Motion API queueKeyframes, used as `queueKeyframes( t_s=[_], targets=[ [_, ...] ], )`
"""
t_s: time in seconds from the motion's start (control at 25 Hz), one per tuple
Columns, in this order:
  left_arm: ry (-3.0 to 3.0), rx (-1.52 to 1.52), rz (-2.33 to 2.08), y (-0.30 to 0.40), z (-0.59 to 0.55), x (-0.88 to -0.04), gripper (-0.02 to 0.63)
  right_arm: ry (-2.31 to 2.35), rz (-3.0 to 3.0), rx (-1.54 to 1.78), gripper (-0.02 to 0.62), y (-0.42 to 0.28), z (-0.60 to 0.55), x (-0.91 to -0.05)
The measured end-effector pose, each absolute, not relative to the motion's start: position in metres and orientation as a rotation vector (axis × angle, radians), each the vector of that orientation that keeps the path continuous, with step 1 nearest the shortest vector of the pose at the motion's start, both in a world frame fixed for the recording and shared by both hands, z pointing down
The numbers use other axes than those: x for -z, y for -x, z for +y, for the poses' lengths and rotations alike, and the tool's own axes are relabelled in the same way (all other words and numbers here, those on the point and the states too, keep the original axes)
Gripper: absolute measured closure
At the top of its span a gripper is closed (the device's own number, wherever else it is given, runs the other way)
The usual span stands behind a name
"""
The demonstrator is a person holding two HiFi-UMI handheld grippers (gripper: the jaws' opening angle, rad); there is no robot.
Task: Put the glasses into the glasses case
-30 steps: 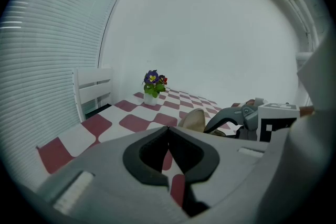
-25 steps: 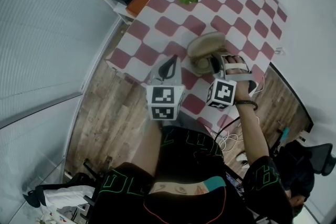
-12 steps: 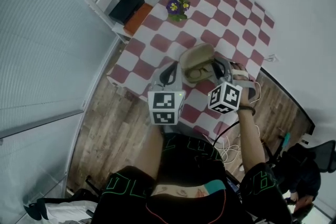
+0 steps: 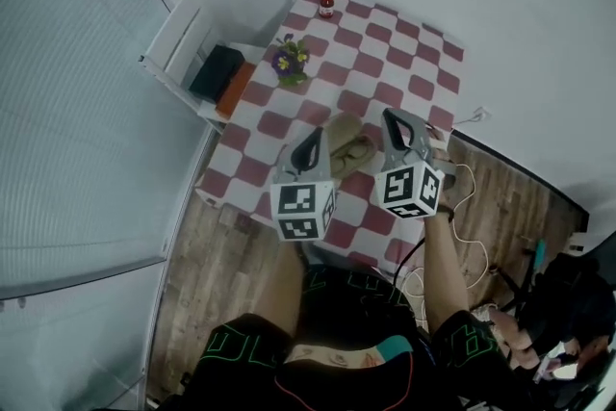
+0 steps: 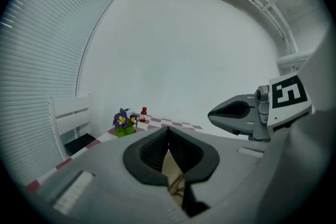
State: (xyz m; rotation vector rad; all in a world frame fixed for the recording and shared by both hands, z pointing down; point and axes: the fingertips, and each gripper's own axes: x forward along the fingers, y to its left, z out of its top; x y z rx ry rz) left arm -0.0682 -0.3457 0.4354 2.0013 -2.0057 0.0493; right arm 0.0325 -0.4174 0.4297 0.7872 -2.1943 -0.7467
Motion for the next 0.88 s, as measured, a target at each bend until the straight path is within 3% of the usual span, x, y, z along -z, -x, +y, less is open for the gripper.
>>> queueKeyframes(
  t_s=[0.32,0.56,0.88],
  targets=[
    [-2.143,0.061,-2.014,0.050,-0.367,-0.372,0.597,-1.169,-2.468,0.409,0.591,-0.075,-0.446,-0.361],
    [-2.186,0.056,-2.070,0.042,-0.383,-0.349,0.597,-1.365,-2.543,-0.022,0.591,-0.133,-0.455,-0.365],
    [-2.232,0.000,-2.062,0.023,-0.394,-0.346,0.597,-1.452,-2.573,-0.096,0.591,-0.164,-0.450,-0.356]
  ],
)
